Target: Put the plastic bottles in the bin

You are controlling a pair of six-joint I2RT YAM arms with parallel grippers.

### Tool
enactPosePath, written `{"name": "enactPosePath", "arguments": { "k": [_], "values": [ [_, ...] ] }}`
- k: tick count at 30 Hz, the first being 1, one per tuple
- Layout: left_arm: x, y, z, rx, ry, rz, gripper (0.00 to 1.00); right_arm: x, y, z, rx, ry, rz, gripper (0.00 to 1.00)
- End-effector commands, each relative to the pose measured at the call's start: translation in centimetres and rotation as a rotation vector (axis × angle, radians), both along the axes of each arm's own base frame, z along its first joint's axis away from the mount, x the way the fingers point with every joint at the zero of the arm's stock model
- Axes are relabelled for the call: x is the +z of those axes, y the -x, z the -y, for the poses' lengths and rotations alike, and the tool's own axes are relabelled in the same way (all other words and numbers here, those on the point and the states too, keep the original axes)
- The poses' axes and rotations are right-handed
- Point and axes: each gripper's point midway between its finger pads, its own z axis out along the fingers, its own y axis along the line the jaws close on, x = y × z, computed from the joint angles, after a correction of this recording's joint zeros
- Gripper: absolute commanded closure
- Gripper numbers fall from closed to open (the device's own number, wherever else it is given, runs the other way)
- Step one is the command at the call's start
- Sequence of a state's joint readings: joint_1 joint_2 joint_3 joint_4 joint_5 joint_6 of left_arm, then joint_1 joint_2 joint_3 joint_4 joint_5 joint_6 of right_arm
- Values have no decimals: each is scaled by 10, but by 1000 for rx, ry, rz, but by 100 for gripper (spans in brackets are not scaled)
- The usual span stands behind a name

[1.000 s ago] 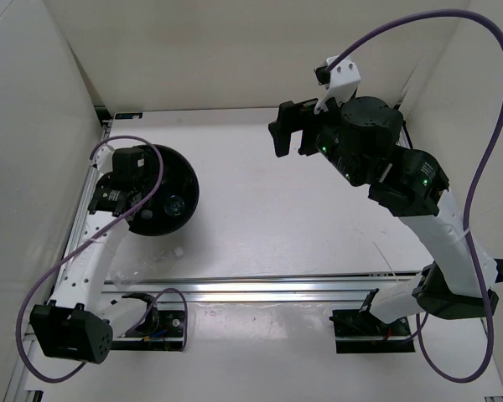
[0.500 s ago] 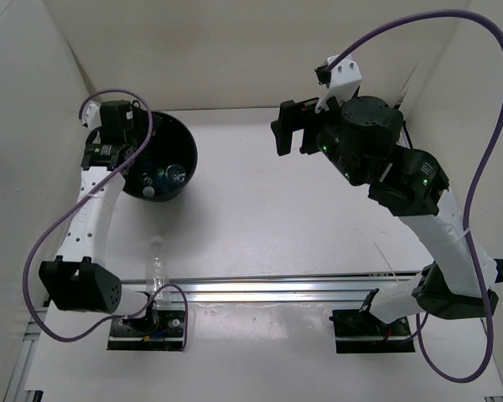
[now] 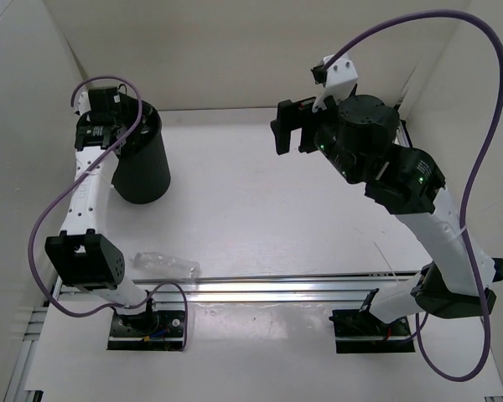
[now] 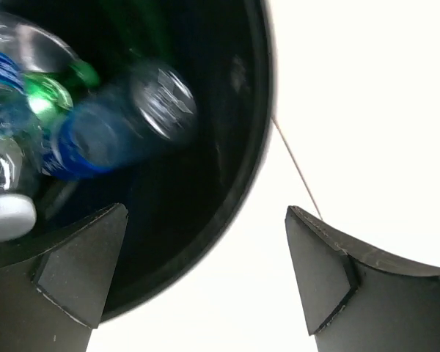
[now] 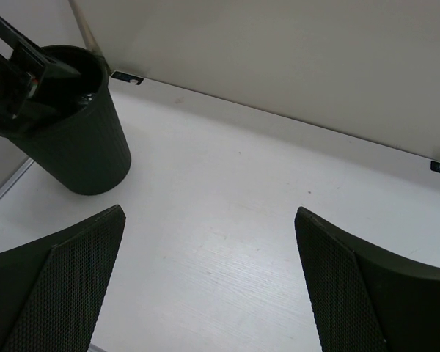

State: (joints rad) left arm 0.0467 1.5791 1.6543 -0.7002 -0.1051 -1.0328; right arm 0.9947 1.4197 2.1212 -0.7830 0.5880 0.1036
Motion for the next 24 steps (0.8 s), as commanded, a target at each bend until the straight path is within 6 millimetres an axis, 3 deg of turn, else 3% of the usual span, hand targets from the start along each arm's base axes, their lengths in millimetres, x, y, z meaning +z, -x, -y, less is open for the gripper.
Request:
{"name": "enactPosePath", "arguments": {
  "k": [1, 2, 5, 6, 11, 13, 15, 16, 18, 21, 22, 24],
  "values": [
    [74, 19, 1, -44, -63, 155, 0, 10, -4, -1, -8, -13, 39, 0],
    [92, 28, -1, -43, -85, 196, 0, 6, -5, -2, -8, -4, 33, 0],
    [121, 48, 7, -55, -141, 262, 0, -1, -8, -6, -8, 11, 23, 0],
    [137, 65, 11, -59, -157, 305, 0, -1, -8, -6, -8, 12, 23, 0],
    [164, 110, 32, -39, -129, 399, 0, -8, -10, -12, 0, 18, 6, 0],
    [166, 132, 47, -27, 16, 414, 0, -8, -8, -14, 13, 7, 0, 0],
    [119, 149, 64, -28, 158, 240, 0, -11, -7, -16, 22, 4, -13, 0],
    [105, 157, 74, -10, 265, 180, 0, -14, -7, -21, 31, 3, -24, 0],
    [60, 173, 92, -18, 323, 12, 0, -16, -6, -22, 42, 10, -31, 0],
    [25, 193, 98, 61, 429, -109, 0, -26, -3, -25, 59, 14, -64, 0],
    [5, 197, 98, 117, 479, -166, 0, -32, -2, -28, 68, 15, -81, 0],
    [-13, 199, 102, 153, 514, -215, 0, -38, 1, -24, 66, 26, -102, 0]
  ]
}}
